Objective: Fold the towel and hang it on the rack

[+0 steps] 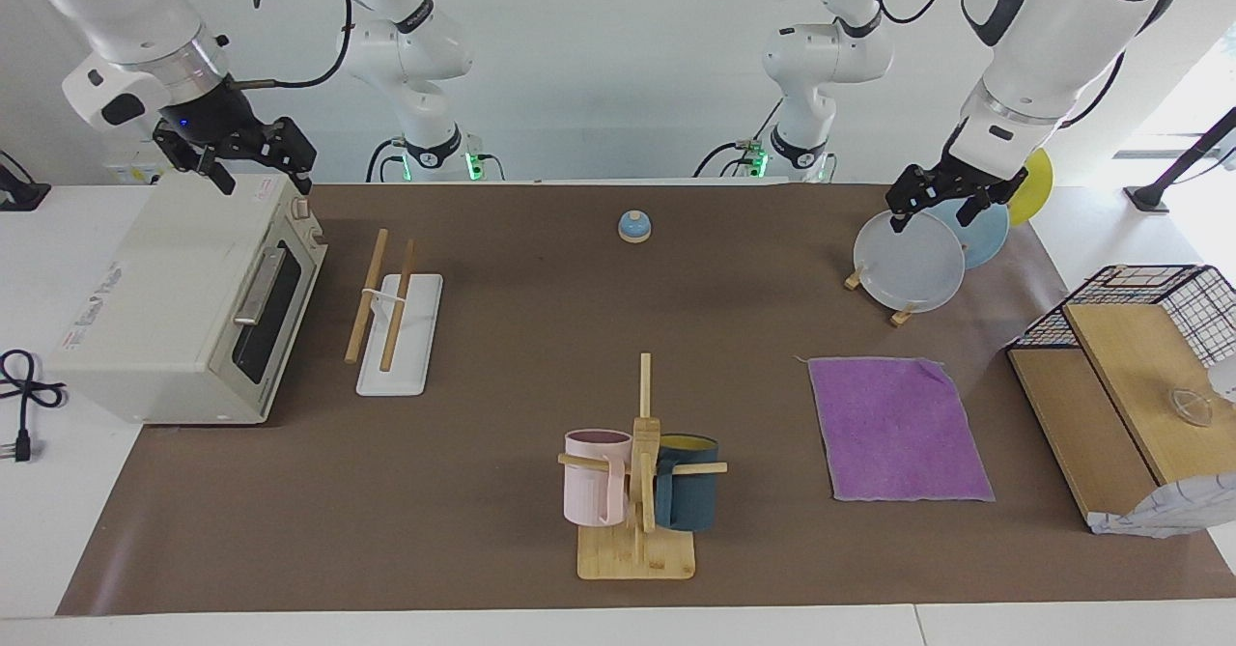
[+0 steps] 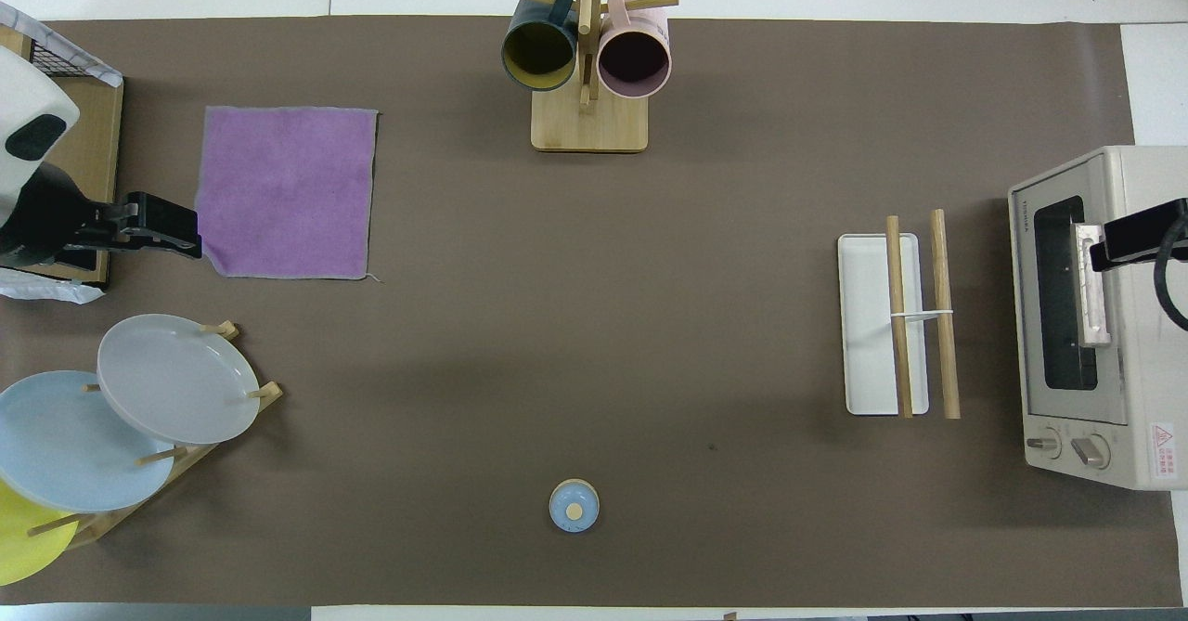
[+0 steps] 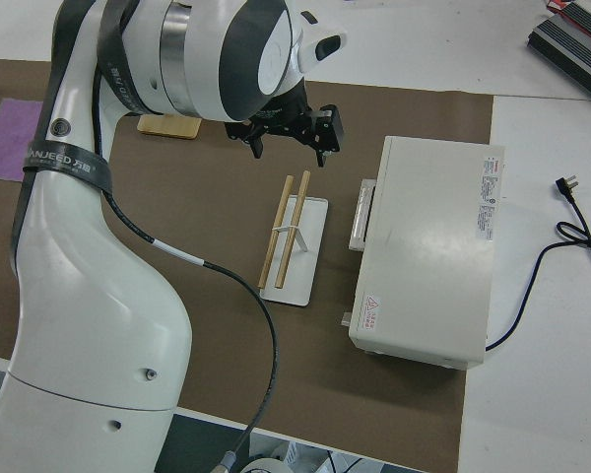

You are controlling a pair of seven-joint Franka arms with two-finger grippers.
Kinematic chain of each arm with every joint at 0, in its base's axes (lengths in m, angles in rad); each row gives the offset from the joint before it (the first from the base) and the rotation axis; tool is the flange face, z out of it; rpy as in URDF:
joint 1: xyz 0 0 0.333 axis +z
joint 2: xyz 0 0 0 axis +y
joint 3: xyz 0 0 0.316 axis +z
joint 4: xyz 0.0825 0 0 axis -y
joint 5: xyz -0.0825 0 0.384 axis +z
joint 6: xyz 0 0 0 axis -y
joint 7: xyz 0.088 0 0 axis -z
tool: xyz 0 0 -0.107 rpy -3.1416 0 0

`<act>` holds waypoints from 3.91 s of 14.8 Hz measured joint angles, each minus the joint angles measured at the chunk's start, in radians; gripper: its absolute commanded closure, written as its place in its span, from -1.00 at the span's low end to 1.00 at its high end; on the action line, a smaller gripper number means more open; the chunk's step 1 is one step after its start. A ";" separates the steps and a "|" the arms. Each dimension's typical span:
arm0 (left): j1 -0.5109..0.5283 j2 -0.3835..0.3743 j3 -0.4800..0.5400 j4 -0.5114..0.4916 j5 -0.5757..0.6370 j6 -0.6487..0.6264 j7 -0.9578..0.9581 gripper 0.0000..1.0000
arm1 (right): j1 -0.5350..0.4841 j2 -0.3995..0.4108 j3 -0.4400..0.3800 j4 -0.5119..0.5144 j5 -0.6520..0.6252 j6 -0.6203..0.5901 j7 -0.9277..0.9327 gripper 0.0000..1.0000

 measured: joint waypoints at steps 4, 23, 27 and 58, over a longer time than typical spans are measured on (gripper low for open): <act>0.000 0.000 0.000 0.000 0.000 -0.001 0.000 -1.00 | 0.000 0.000 0.000 0.000 0.000 0.000 0.000 -1.00; 0.226 0.242 0.015 -0.298 -0.012 0.509 0.058 -1.00 | 0.000 0.000 0.000 0.000 0.000 0.000 0.000 -1.00; 0.232 0.301 0.012 -0.298 -0.013 0.568 0.060 -0.77 | 0.000 0.000 0.000 0.000 0.000 0.000 0.000 -1.00; 0.167 0.288 0.003 -0.260 -0.072 0.663 0.262 1.00 | 0.000 0.000 0.000 0.000 0.000 0.000 0.000 -1.00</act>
